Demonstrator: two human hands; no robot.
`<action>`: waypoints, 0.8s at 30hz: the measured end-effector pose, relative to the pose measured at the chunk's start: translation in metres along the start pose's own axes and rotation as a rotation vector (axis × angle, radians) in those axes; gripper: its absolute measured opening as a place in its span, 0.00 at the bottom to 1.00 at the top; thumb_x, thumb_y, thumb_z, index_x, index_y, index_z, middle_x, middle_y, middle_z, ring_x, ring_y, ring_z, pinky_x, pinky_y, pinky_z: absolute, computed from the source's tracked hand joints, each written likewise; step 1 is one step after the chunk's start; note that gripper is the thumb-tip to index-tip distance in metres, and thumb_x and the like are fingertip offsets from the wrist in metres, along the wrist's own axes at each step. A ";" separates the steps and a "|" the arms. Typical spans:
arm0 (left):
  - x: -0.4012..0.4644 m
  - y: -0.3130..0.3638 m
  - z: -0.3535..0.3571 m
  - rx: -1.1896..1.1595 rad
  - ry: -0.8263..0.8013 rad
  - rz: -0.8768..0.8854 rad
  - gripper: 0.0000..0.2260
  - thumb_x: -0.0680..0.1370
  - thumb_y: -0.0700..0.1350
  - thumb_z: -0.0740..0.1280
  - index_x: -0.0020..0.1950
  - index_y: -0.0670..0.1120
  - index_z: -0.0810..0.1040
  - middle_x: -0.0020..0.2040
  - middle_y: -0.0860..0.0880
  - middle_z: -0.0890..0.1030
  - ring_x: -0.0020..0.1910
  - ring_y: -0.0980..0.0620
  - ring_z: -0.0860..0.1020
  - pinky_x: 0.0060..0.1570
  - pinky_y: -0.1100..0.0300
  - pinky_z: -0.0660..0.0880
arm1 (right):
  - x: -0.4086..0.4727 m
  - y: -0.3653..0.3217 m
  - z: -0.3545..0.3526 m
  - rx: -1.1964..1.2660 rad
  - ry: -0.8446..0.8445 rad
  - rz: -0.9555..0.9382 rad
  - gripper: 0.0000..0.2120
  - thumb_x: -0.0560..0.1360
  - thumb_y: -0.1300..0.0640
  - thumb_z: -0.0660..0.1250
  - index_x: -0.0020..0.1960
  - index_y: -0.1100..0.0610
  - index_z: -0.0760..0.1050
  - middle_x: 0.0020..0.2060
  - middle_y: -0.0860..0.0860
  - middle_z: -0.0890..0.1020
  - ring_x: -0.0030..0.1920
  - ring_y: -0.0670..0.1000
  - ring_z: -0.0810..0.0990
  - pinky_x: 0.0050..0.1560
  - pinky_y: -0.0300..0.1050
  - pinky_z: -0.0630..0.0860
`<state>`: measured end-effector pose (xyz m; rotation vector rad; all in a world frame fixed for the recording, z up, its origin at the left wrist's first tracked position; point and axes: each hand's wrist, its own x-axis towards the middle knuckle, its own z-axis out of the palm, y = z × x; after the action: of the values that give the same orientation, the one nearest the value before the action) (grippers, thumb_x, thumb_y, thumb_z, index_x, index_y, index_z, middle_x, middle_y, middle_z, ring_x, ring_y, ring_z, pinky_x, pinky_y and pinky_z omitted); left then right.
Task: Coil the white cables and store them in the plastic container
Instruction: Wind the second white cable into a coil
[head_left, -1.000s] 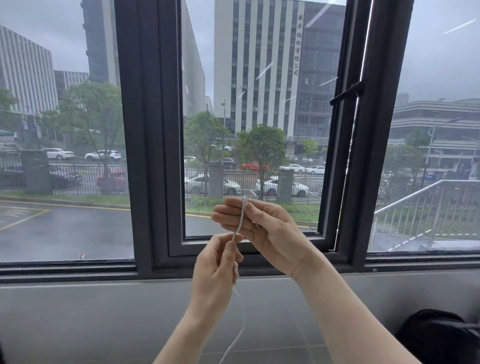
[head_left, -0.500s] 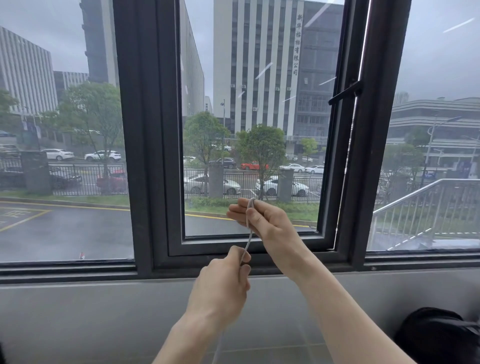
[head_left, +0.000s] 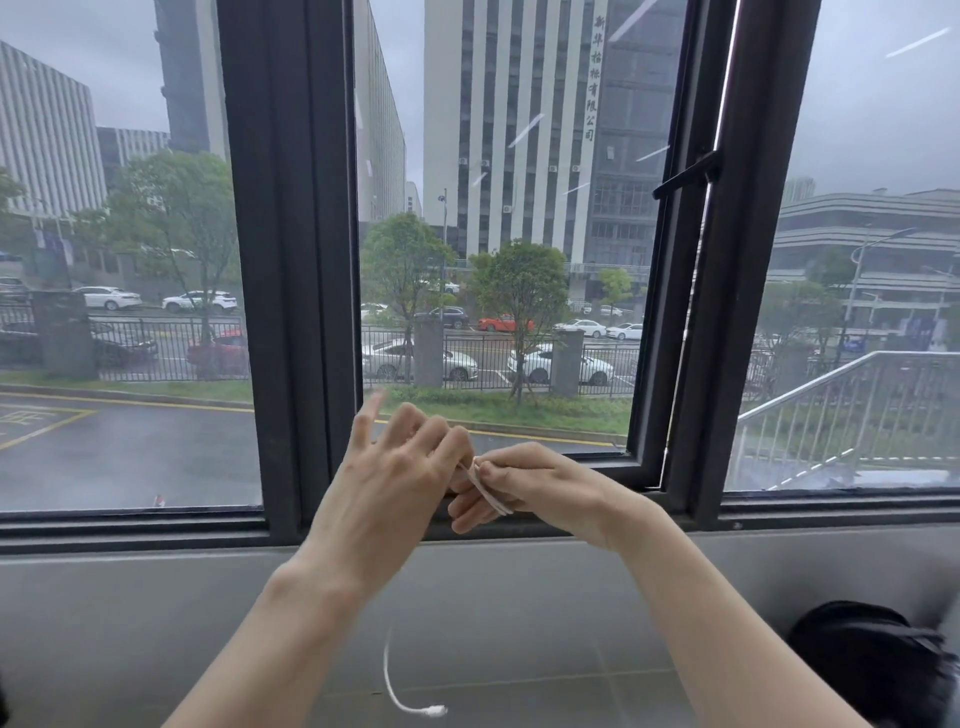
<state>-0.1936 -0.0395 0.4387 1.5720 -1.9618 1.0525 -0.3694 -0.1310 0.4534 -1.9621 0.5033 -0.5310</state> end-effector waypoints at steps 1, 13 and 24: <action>0.001 -0.005 0.002 -0.020 0.013 0.013 0.14 0.73 0.37 0.68 0.53 0.54 0.75 0.48 0.55 0.76 0.56 0.46 0.75 0.73 0.35 0.61 | 0.000 0.001 0.000 0.031 -0.031 0.013 0.19 0.86 0.58 0.55 0.61 0.74 0.75 0.54 0.69 0.83 0.54 0.65 0.84 0.62 0.50 0.79; -0.005 -0.008 0.043 -1.057 0.161 -0.394 0.06 0.84 0.43 0.60 0.51 0.49 0.76 0.51 0.47 0.81 0.49 0.47 0.81 0.54 0.48 0.78 | -0.004 -0.019 0.011 0.309 -0.248 -0.155 0.15 0.85 0.61 0.54 0.60 0.69 0.75 0.54 0.68 0.80 0.53 0.65 0.82 0.64 0.60 0.74; -0.013 0.044 0.054 -1.570 0.119 -0.790 0.18 0.85 0.40 0.56 0.40 0.44 0.80 0.30 0.50 0.78 0.25 0.57 0.72 0.30 0.64 0.70 | 0.011 -0.021 0.019 0.471 -0.130 -0.211 0.18 0.86 0.59 0.54 0.63 0.72 0.75 0.56 0.68 0.82 0.55 0.63 0.84 0.62 0.59 0.75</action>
<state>-0.2245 -0.0692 0.3825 0.9880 -1.1238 -0.6397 -0.3478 -0.1150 0.4663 -1.5880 0.0743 -0.5886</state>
